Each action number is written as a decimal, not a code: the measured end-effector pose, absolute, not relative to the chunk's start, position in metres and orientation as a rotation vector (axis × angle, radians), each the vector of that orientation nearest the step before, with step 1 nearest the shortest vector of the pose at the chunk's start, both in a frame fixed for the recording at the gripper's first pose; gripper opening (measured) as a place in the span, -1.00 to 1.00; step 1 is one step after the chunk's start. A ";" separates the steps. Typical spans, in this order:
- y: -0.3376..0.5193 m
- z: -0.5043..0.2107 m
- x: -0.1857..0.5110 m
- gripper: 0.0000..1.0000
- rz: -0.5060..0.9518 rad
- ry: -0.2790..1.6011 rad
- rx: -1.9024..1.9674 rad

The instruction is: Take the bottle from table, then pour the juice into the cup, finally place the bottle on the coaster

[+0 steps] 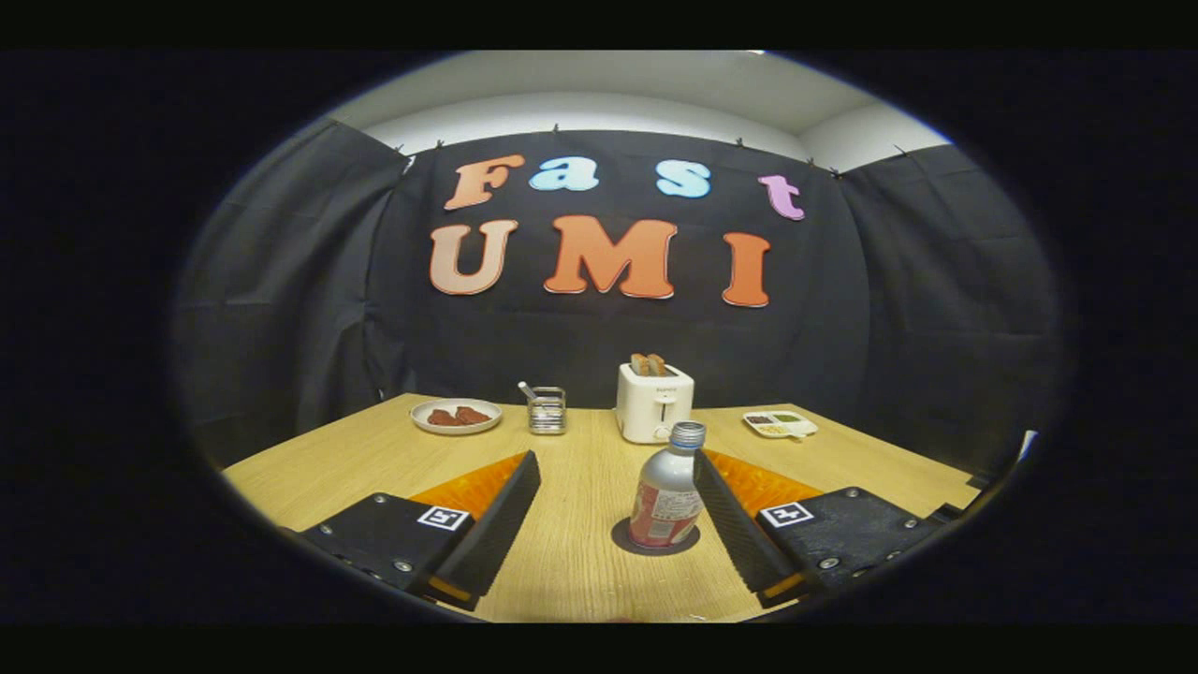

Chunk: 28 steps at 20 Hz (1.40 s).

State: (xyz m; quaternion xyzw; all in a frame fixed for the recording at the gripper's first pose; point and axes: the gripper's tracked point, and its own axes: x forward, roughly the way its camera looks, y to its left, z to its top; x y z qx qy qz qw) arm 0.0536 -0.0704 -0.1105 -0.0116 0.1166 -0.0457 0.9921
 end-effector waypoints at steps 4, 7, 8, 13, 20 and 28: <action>-0.040 -0.068 0.042 0.94 0.031 0.172 0.022; -0.042 -0.038 0.033 0.94 0.051 0.097 0.084; -0.047 -0.031 0.030 0.95 0.041 0.086 0.092; -0.056 0.006 0.017 0.94 -0.008 0.032 0.104; -0.042 0.045 0.010 0.94 0.001 -0.035 0.059; -0.043 0.061 0.008 0.94 -0.004 -0.067 0.034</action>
